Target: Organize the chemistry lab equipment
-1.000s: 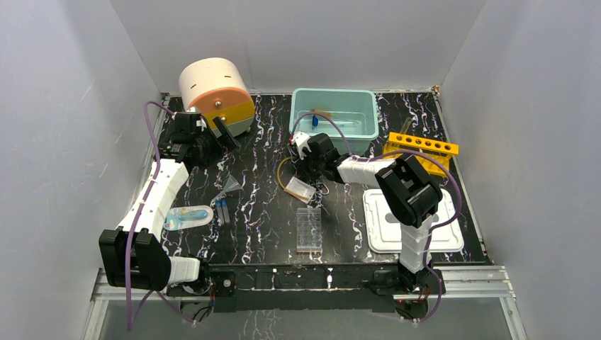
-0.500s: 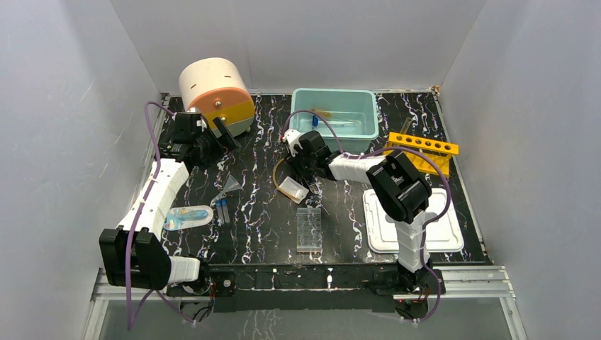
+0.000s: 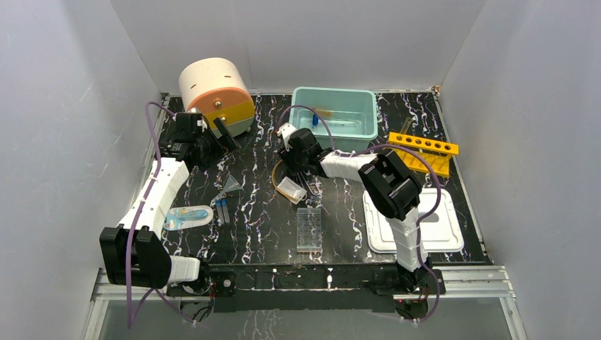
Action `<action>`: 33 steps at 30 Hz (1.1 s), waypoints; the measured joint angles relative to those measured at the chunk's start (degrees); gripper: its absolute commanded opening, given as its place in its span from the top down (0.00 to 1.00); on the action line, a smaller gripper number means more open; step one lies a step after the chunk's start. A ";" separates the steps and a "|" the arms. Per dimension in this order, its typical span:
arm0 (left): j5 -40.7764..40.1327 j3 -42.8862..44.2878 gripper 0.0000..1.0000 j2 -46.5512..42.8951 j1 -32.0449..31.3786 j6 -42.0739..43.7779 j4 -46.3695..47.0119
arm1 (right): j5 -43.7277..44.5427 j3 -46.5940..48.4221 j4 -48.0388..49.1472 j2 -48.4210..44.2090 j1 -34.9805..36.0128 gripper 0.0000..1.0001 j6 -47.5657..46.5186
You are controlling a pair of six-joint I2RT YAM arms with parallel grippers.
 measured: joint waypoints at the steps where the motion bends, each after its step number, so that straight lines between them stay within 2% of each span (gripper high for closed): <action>1: 0.00 0.02 0.09 0.02 0.00 0.00 -0.04 | -0.04 0.39 -0.13 0.28 0.07 0.48 0.22; 8: 0.00 0.02 0.09 0.02 0.00 0.00 -0.04 | -5.29 0.55 -0.79 0.35 -0.02 0.61 0.37; 10: 0.00 0.02 0.09 0.04 0.00 0.00 -0.04 | -6.62 0.55 -0.90 0.35 0.17 0.61 -0.26; 14: 0.00 0.02 0.09 0.04 0.00 0.00 -0.04 | -7.37 0.55 -0.92 0.35 0.76 0.50 -1.05; 18: 0.00 0.02 0.09 0.04 0.00 0.00 -0.04 | -6.58 1.86 -1.79 1.09 1.40 0.51 -0.50; 25: 0.00 0.02 0.10 0.02 0.00 -0.31 -0.44 | -3.23 5.01 -2.27 3.17 2.27 0.66 1.57; 33: 0.02 -0.04 0.10 0.02 0.00 -2.23 -0.92 | 0.44 4.15 -1.25 2.75 3.28 0.73 1.90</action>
